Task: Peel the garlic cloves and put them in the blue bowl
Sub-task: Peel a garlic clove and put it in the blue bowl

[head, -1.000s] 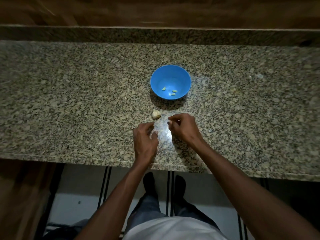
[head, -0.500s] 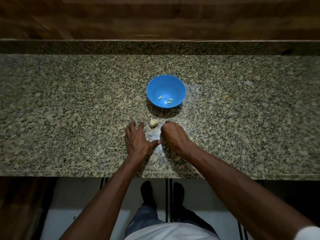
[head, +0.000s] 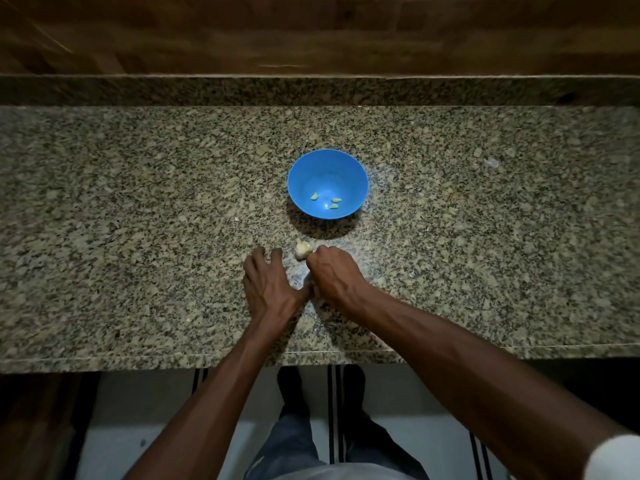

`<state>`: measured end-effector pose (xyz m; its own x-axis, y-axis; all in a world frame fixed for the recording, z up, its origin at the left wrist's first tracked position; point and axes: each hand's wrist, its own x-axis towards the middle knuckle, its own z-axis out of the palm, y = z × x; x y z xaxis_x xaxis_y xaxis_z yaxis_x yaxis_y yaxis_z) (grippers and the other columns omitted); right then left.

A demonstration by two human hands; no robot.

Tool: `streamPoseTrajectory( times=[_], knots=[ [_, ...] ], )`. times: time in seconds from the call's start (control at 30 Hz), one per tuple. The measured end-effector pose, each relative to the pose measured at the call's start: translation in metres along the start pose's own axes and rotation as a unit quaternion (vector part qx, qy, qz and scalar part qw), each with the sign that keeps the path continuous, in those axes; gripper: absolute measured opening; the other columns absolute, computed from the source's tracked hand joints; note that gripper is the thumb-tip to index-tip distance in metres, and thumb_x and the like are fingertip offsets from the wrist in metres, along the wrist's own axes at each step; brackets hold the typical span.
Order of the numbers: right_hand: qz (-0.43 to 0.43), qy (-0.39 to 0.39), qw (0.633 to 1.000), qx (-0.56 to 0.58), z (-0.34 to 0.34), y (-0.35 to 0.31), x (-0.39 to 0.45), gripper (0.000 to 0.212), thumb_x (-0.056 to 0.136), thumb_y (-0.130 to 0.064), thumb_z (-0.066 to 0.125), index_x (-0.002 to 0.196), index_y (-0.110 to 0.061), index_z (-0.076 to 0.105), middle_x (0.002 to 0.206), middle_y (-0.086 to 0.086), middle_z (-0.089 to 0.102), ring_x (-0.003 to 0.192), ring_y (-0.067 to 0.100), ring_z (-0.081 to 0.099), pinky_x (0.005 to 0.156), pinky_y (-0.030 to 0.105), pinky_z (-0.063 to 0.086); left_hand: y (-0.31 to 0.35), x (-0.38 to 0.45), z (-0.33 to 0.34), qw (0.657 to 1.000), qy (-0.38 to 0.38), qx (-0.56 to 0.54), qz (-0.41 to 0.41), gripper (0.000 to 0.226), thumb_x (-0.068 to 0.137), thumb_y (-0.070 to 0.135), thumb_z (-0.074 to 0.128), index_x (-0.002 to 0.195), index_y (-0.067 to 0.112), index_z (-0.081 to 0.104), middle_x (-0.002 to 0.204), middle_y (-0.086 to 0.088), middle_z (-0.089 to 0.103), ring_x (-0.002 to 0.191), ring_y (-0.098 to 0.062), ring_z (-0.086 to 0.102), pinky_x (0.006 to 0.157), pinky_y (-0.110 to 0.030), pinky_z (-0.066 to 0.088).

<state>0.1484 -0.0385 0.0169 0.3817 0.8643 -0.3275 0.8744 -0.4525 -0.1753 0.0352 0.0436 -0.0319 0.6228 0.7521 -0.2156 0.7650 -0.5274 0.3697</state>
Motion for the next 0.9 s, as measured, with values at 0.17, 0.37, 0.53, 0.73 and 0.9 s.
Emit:
streamPoseTrajectory(
  times=[0.17,0.37,0.53,0.73,0.9],
  knots=[
    [-0.011,0.004,1.000,0.009,-0.005,-0.003,0.000,0.022,0.094,-0.012,0.069,0.114,-0.003,0.067,0.105,0.019,0.068,0.099,0.040,0.067,0.068,0.038,0.039,0.004,0.000,-0.003,1.000,-0.006,0.007,0.000,0.094,0.075,0.058,0.079,0.149,0.015,0.040,0.157,-0.015,0.028,0.143,-0.037,0.026,0.110,-0.052,0.036],
    [0.133,0.045,0.902,0.409,0.014,0.041,-0.017,0.006,0.086,0.001,0.079,0.081,-0.001,0.079,0.073,0.010,0.075,0.067,0.024,0.075,0.071,0.042,0.066,0.007,-0.009,-0.007,0.990,0.035,-0.136,0.010,0.082,0.075,0.046,0.086,0.141,0.014,0.049,0.144,-0.009,0.043,0.133,-0.025,0.035,0.102,-0.042,0.042],
    [0.173,0.069,0.715,0.674,0.025,0.043,-0.044,0.023,0.096,0.000,0.072,0.118,0.007,0.074,0.098,0.024,0.077,0.084,0.033,0.076,0.077,0.042,0.066,0.023,-0.018,-0.019,0.932,0.013,-0.356,0.067,0.035,0.088,0.011,0.081,0.122,0.013,0.072,0.116,0.001,0.070,0.097,0.006,0.065,0.076,-0.009,0.053],
    [0.161,0.088,0.675,0.715,0.017,0.036,-0.046,0.022,0.093,0.000,0.075,0.110,0.013,0.072,0.091,0.017,0.078,0.079,0.022,0.075,0.073,0.025,0.063,0.029,-0.016,-0.025,0.910,-0.017,-0.404,0.091,0.015,0.089,0.013,0.080,0.104,0.013,0.083,0.098,0.006,0.080,0.091,-0.005,0.076,0.084,-0.030,0.063],
    [0.143,0.073,0.681,0.715,0.015,0.037,-0.044,0.018,0.096,-0.005,0.074,0.108,0.007,0.076,0.095,0.022,0.077,0.080,0.021,0.073,0.078,0.027,0.063,0.020,-0.010,-0.023,0.939,0.045,-0.284,0.190,0.020,0.090,0.004,0.074,0.108,0.009,0.082,0.098,-0.004,0.079,0.088,-0.013,0.074,0.080,-0.035,0.061]
  ],
)
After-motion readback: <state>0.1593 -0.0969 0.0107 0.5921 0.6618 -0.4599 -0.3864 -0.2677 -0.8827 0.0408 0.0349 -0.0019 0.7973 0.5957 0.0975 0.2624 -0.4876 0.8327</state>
